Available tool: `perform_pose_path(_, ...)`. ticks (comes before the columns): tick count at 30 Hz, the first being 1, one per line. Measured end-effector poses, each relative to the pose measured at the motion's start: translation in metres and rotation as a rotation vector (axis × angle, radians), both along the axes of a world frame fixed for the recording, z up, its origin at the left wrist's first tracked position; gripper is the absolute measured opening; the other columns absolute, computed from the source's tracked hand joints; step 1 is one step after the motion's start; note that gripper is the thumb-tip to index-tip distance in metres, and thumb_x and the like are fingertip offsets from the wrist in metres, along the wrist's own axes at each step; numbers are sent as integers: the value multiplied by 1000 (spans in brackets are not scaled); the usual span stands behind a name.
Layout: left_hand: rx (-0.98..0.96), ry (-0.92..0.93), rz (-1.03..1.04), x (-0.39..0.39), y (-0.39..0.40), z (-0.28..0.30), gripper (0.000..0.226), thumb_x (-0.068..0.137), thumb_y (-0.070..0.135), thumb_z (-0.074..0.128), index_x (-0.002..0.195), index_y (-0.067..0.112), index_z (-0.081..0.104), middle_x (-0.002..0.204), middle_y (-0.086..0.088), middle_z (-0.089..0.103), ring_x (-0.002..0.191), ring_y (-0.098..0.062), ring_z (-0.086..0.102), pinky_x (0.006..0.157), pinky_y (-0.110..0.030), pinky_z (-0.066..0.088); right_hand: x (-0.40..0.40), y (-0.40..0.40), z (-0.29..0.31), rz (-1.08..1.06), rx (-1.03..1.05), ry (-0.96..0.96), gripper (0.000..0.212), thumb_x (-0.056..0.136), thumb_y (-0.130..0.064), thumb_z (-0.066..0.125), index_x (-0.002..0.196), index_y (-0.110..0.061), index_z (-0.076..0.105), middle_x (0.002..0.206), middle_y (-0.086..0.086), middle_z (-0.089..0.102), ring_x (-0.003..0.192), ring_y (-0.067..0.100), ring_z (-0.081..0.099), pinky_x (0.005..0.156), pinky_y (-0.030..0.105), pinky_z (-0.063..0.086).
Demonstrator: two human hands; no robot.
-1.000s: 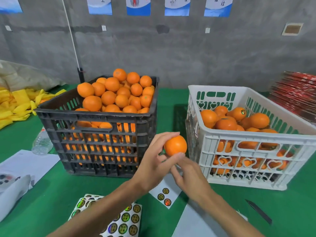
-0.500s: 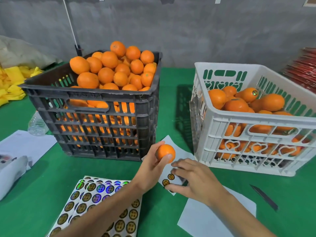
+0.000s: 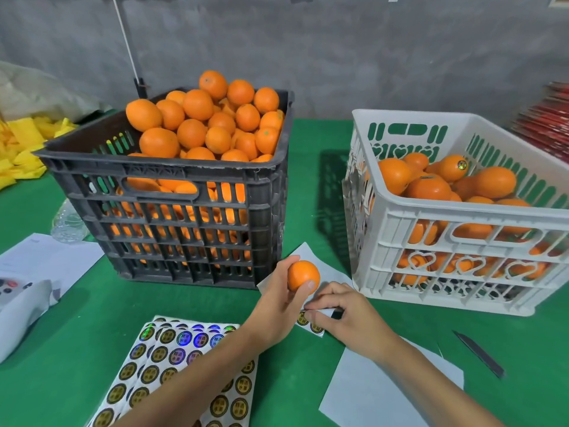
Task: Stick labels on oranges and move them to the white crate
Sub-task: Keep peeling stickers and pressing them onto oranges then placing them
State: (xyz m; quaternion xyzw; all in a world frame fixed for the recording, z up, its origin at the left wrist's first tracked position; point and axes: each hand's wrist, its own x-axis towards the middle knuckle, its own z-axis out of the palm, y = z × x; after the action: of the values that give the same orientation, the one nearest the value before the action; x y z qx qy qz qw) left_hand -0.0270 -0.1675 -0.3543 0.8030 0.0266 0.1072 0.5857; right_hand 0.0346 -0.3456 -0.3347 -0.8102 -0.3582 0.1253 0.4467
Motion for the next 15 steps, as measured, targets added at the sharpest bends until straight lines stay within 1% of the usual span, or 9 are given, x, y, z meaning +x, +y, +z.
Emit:
perform_pose_path(3, 38, -6, -18, -1, -2, -2, 61, 89, 73, 51, 141, 52, 26, 133, 8, 46, 108, -11, 65, 90, -30, 57, 0, 2, 4, -20, 7, 144, 12, 84, -21, 80, 87, -32, 82, 101, -10, 67, 104, 9, 62, 96, 38, 51)
perform_pose_path(5, 58, -4, -24, 0, -3, -4, 63, 91, 70, 51, 144, 48, 26, 136, 6, 44, 111, -16, 65, 93, -38, 57, 0, 5, 7, -33, 8, 205, 16, 82, -15, 79, 82, -31, 82, 102, -6, 67, 100, 16, 65, 95, 44, 52)
perform_pose_path(7, 63, -5, -31, 0, -3, -4, 64, 92, 70, 51, 145, 46, 25, 137, 4, 43, 112, -18, 64, 94, -43, 57, 1, 7, 9, -41, 11, 240, 18, 80, -11, 76, 79, -28, 81, 101, -3, 66, 96, 21, 66, 94, 47, 53)
perform_pose_path(10, 69, 4, -33, 0, -2, -6, 63, 93, 69, 51, 145, 47, 25, 138, 4, 44, 114, -18, 64, 97, -41, 55, 1, 8, 12, -72, -1, 279, 15, 82, -9, 74, 75, -21, 80, 99, 1, 66, 94, 23, 67, 94, 47, 53)
perform_pose_path(13, 68, -2, -40, 1, -1, -6, 61, 93, 68, 52, 144, 49, 25, 133, 7, 46, 110, -14, 64, 94, -33, 56, 2, 10, 16, -150, 24, 335, 13, 83, -13, 72, 73, -13, 79, 94, 7, 68, 91, 26, 68, 93, 49, 54)
perform_pose_path(15, 62, 8, -36, 1, -1, -6, 61, 94, 67, 51, 144, 48, 24, 132, 8, 46, 110, -12, 64, 94, -34, 55, 1, 11, 17, -186, 10, 305, 13, 84, -17, 71, 73, -15, 79, 88, 1, 70, 86, 20, 69, 90, 46, 55)
